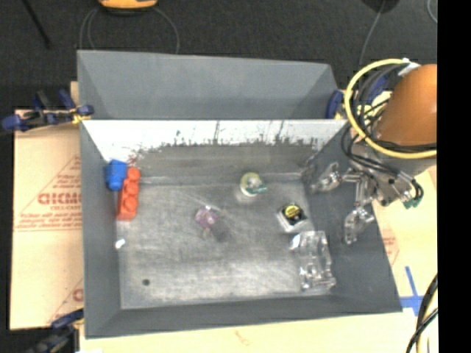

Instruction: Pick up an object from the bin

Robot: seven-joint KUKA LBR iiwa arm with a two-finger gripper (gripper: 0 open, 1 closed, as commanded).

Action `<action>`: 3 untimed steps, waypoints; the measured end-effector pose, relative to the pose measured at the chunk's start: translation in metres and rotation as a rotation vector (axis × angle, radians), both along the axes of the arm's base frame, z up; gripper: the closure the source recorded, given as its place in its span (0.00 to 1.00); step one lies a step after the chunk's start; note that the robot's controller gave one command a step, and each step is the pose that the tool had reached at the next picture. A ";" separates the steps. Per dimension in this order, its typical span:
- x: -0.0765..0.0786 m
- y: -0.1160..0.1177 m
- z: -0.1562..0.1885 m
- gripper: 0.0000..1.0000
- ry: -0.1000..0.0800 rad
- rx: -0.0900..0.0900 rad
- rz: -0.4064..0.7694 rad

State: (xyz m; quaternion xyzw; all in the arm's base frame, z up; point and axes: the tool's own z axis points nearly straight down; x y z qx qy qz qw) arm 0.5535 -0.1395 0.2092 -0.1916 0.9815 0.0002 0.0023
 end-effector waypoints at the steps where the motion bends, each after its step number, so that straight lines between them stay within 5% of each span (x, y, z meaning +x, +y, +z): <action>1: 0.008 0.003 -0.122 0.00 0.001 -0.002 0.449; 2: 0.010 -0.002 -0.120 1.00 -0.011 -0.013 0.445; 3: 0.021 -0.012 0.058 1.00 -0.008 -0.009 0.541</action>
Offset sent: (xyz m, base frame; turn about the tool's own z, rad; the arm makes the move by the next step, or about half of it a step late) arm 0.0038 0.0028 -0.1283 -0.4515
